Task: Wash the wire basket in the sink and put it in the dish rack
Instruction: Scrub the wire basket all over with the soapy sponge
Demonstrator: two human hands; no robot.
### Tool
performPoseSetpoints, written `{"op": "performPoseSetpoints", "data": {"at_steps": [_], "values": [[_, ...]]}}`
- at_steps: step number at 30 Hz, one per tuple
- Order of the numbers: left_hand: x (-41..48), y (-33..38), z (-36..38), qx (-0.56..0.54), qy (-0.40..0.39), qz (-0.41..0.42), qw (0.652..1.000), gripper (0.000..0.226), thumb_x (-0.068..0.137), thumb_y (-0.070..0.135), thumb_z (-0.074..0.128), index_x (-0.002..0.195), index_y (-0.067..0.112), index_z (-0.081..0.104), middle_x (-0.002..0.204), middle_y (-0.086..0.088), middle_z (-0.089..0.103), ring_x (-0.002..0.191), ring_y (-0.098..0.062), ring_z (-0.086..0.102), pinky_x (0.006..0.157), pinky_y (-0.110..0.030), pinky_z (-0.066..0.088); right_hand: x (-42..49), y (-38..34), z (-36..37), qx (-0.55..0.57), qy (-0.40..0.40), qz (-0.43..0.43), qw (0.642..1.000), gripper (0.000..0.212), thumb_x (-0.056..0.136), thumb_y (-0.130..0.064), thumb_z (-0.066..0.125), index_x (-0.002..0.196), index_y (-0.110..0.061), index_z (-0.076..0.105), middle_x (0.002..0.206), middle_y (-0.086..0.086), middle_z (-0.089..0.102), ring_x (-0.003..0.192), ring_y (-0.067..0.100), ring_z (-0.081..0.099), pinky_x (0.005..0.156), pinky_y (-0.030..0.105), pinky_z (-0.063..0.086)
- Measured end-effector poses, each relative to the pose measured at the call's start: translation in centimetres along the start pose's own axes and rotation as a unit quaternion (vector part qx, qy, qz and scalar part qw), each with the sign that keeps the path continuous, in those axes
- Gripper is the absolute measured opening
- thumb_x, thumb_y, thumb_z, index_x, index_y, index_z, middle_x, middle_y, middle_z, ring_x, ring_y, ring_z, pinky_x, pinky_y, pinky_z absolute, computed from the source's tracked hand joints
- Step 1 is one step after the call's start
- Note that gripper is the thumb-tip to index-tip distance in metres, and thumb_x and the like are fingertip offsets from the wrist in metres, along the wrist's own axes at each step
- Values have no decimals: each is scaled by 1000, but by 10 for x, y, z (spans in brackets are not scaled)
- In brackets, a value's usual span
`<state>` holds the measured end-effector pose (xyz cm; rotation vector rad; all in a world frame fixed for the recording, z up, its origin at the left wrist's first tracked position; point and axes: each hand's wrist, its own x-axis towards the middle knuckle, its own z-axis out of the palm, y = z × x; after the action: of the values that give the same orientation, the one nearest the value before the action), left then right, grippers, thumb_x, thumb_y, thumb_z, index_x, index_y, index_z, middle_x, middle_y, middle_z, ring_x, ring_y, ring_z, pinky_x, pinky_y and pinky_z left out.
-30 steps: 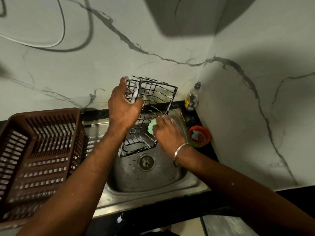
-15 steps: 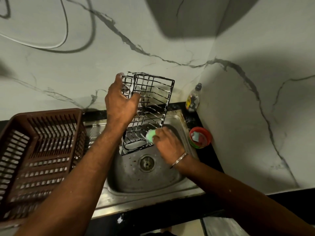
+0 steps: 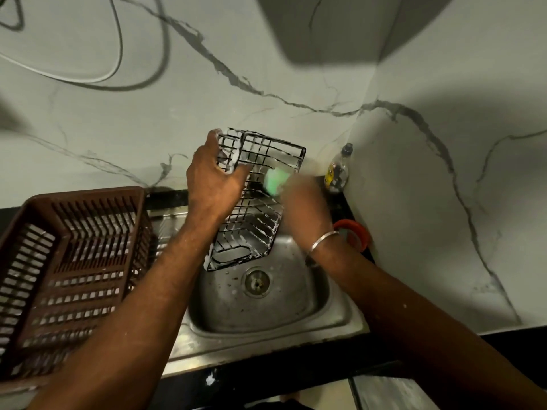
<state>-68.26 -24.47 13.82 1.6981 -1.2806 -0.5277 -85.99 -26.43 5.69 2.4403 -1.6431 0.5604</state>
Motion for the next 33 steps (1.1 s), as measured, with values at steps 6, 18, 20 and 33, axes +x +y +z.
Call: {"op": "performPoseSetpoints", "data": {"at_steps": [6,18,20,33], "values": [[-2,-3,1,13,-19,1,1000,93,68,57,58,157,35,41,129,0,61,113,-24,62,98,-50,57,-10,7,10,22,-14,-14,1000,39,71,-3,83,108,-11,76,113,10,63,104,28,57,82,43,58],[-4,-13,13,36,-48,-5,998,89,76,44,67,158,40,34,135,2,57,112,-27,65,97,-48,58,6,12,7,29,5,41,999,25,84,-1,70,109,-5,73,111,14,61,100,31,58,77,42,58],[-2,-13,14,62,-48,9,997,88,82,38,73,160,35,35,139,-4,58,119,-25,61,99,-41,53,-4,1,11,10,-34,6,999,28,81,1,68,108,-6,74,116,16,60,105,32,56,80,45,58],[2,-32,17,38,-45,-30,998,83,87,29,77,160,34,39,138,-2,61,108,-21,65,98,-50,59,-10,6,23,33,-28,44,998,36,72,5,73,106,-5,76,112,15,62,103,33,58,83,47,58]]}}
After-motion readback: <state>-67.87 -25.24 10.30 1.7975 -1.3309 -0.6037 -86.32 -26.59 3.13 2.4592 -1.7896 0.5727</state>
